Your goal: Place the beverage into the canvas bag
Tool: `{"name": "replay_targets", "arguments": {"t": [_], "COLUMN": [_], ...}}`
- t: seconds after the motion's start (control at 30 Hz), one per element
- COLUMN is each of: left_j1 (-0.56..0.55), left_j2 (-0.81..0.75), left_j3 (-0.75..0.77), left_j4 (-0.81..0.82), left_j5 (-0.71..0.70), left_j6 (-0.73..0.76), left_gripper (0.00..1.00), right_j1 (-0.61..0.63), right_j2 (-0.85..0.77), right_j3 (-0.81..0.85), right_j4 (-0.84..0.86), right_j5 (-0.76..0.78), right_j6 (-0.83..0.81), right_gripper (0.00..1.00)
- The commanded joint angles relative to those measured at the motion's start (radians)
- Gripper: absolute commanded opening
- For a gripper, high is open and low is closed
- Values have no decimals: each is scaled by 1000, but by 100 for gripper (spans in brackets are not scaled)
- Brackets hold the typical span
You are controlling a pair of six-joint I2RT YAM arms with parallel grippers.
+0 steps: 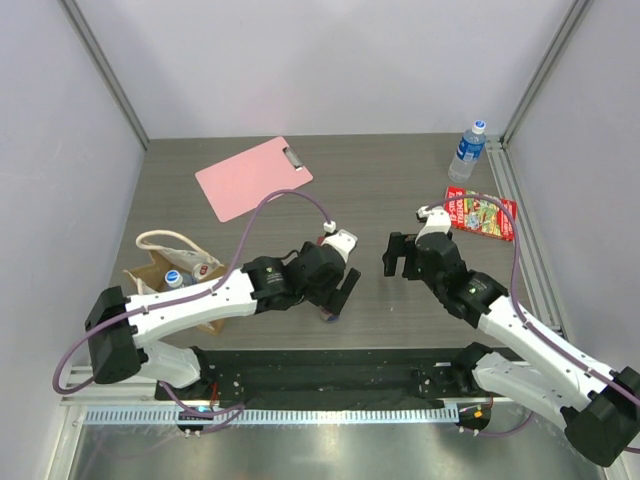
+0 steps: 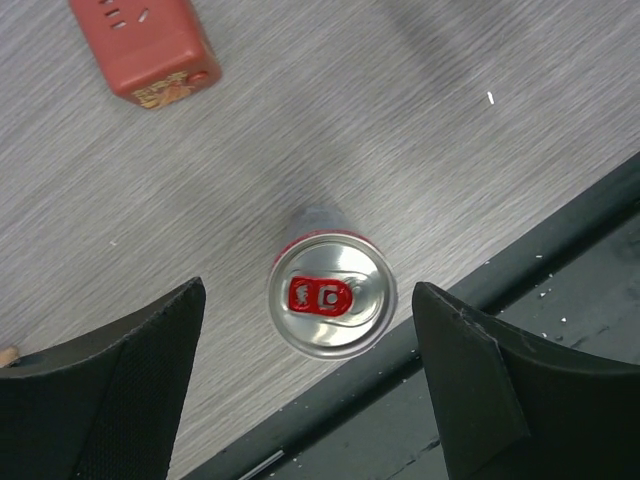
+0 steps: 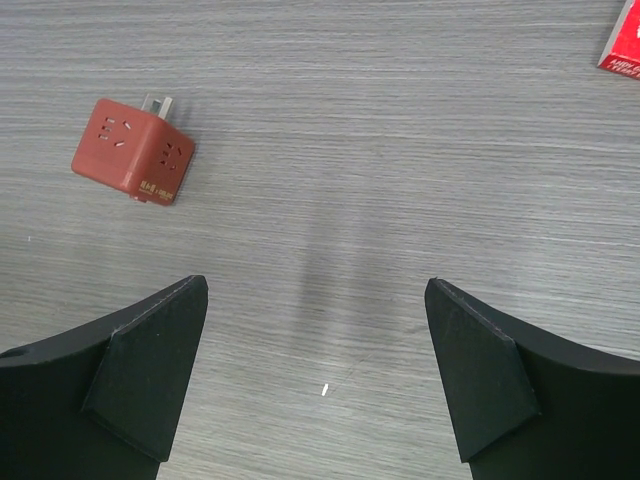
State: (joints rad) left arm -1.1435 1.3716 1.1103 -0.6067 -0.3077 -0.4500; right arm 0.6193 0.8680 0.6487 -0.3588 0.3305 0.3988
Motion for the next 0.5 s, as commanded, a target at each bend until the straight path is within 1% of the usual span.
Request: {"name": "replay_targets", "arguments": {"t": [0.0,0.2,0.23,0.3,0.33,0.43,0.47], "left_j1": [-12,-13,-13,-13,-12,-13,-13], "left_j2": [30,75,78,78,76,61,49], "left_j3": [2,16,17,23,28,49,57], "left_j4": [58,38,32,25,19,-8,-11], "left_j5": [18,-14,-16,-25,-33,-76,-83], "left_j6": [-26,-35,-36,-39,-42,-56,-58], "left_gripper": [82,71,63,51,40,24,22], "right_j1": [-4,-6,-4,-4,-6,-4,-4], "right_j2": [-23,-24,-26,-27,-23,-20,-18], "right_j3": [-11,-9,-8,-7,-6,-7,-7], "right_j4": [49,50,52,50,53,54,55], "right_j5": [-16,-22,-21,-19,-21,-25,-27], "right_j6": [-5,-8,-8,-9,-11,-11,-11], "right_gripper": [95,95,95,95,95,95,95]}}
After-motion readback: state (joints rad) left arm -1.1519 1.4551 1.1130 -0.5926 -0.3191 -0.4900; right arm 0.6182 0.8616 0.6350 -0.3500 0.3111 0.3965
